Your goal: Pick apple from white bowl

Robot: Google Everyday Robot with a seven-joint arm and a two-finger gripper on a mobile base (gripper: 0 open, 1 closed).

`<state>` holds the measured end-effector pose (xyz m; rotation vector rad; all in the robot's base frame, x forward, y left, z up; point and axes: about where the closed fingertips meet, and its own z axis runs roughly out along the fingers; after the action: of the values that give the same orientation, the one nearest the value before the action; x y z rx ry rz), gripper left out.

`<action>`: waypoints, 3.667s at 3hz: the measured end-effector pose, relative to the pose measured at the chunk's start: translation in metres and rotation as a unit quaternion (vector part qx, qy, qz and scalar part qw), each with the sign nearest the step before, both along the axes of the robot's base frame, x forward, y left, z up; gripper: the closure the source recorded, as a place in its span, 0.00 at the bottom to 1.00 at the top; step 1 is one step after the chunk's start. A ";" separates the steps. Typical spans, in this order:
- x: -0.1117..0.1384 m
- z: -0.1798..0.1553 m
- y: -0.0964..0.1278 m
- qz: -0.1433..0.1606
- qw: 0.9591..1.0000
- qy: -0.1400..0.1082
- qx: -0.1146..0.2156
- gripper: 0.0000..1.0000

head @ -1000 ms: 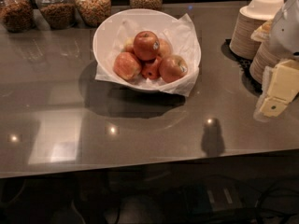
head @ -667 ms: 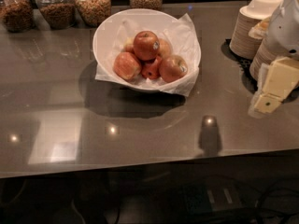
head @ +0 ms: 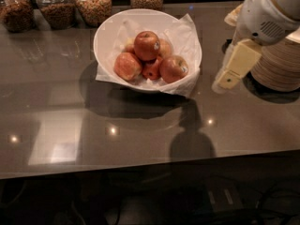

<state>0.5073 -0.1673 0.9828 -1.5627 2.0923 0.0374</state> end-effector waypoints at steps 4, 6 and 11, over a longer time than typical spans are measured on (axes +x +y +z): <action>0.112 -0.009 0.103 0.037 0.988 -0.032 0.143 0.00; 0.137 -0.029 0.128 0.054 0.985 -0.018 0.162 0.00; 0.142 -0.048 0.158 0.080 0.982 0.020 0.171 0.81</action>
Offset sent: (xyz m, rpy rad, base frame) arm 0.0935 0.0746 0.0116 0.2718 -0.0844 0.0096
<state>0.6495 -0.0091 0.9346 -1.5194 1.8628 0.4641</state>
